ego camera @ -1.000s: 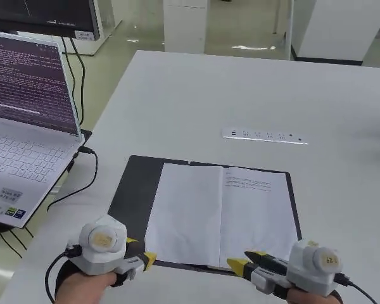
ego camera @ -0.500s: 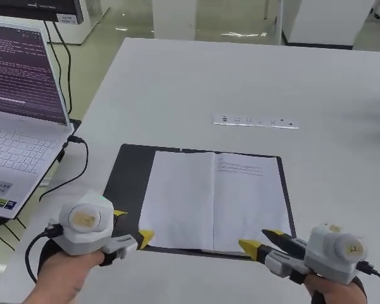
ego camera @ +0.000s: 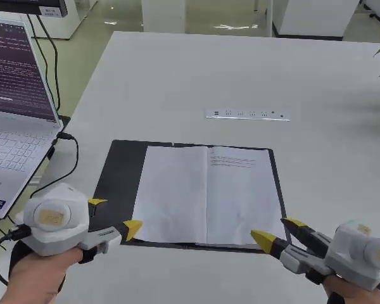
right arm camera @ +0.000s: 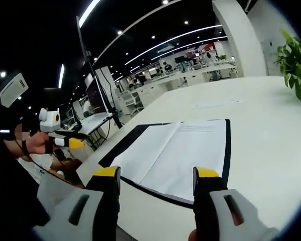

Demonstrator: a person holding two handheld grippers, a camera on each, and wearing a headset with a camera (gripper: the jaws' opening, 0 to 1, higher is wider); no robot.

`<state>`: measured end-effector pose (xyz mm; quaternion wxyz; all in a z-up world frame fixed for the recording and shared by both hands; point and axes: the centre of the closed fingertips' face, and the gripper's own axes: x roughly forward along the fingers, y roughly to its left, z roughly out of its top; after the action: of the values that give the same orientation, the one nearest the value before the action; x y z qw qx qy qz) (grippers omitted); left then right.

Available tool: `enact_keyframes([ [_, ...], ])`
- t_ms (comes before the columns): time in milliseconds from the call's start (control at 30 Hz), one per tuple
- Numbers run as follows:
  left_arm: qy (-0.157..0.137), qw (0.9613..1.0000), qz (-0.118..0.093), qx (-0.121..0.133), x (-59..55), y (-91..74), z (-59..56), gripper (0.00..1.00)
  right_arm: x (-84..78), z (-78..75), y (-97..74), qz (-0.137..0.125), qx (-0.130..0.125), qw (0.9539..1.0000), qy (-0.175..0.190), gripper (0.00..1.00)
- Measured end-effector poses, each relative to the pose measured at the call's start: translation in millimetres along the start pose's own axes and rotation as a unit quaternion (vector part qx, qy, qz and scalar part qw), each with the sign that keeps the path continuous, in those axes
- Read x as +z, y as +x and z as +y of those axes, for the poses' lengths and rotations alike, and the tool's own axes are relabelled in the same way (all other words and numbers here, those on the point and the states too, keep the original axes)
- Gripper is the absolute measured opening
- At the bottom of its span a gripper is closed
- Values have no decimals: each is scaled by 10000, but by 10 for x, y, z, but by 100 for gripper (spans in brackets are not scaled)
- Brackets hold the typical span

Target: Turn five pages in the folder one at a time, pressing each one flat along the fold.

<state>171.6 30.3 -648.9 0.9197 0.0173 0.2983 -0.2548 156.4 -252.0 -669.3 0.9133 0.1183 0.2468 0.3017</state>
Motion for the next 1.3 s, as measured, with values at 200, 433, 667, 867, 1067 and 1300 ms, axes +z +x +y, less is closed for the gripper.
enact_keyframes([
  [200, -92, 9997, -237, -40, 51, -94, -19, 61, 41, -18, -101, -70, -109, 9999, 9, 60],
  [433, -57, 9997, -208, -121, -2, -85, -84, 68, 36, -36, -149, -131, -222, 9997, 41, 62],
  [667, 2, 9997, -29, -246, -65, 15, -180, 71, -49, -68, -207, -42, -293, 9995, 73, 65],
  [867, 66, 9990, 24, -435, -25, 126, -292, 72, -80, -112, -266, -28, -379, 9992, 120, 65],
  [1067, 261, 9973, 110, -683, 49, 267, -440, 72, -80, -124, -292, -34, -404, 9991, 129, 65],
  [1300, 545, 9934, 186, -997, 175, 475, -682, 72, -115, -124, -285, 37, -392, 9991, 125, 65],
])
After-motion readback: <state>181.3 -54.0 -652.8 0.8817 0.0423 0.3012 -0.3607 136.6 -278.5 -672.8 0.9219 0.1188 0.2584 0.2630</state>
